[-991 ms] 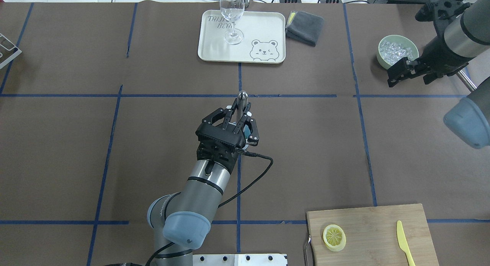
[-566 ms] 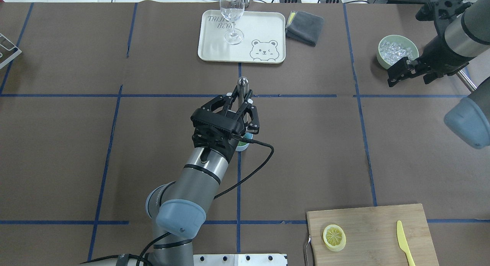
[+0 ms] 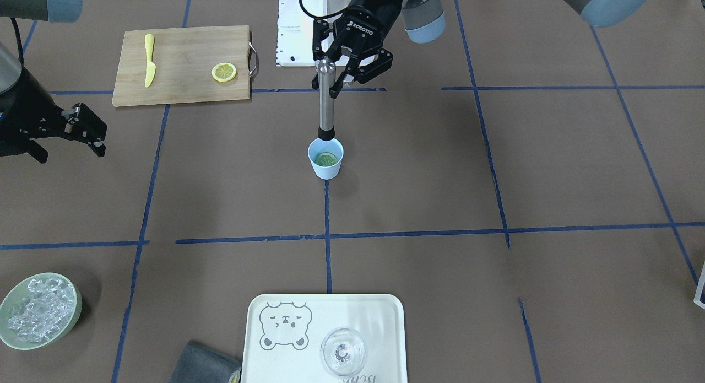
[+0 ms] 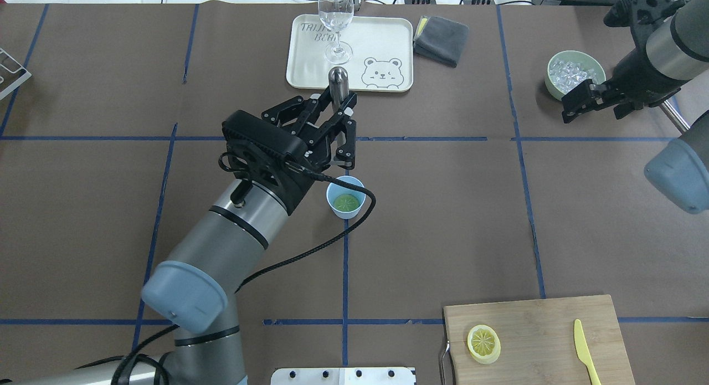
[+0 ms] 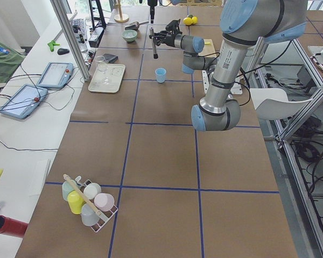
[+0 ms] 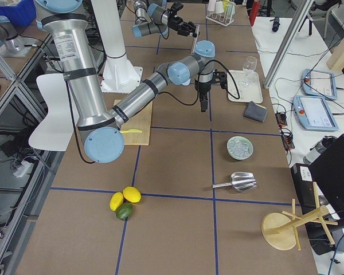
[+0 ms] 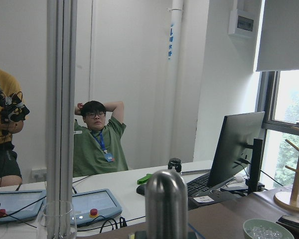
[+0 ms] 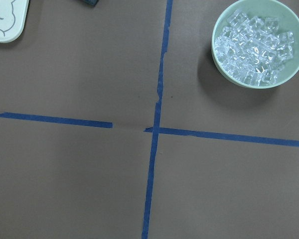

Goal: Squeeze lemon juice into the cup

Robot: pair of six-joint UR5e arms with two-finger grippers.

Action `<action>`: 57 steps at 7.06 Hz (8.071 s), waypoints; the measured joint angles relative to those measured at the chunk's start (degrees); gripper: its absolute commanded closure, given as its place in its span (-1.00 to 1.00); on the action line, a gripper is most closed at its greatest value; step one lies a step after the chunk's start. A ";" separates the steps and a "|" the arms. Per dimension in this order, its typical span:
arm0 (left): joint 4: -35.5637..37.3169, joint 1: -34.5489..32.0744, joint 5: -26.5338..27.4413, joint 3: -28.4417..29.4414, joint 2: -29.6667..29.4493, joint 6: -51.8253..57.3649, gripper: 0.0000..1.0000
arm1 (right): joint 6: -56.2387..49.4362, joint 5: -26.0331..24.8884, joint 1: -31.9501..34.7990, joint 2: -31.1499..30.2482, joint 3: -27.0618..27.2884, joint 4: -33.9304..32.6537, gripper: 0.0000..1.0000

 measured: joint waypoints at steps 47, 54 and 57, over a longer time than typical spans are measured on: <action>57.00 -30.23 -57.94 2.45 18.26 -24.98 -1.00 | 1.13 -0.25 0.59 -0.70 3.78 0.03 -1.00; 68.57 -67.77 -73.71 9.61 26.66 41.76 -1.00 | -20.00 10.96 19.85 -17.14 2.38 -0.10 -1.00; 66.87 -73.15 -75.03 15.17 30.82 48.98 -1.00 | -31.69 12.97 26.88 -21.79 -1.66 -0.29 -1.00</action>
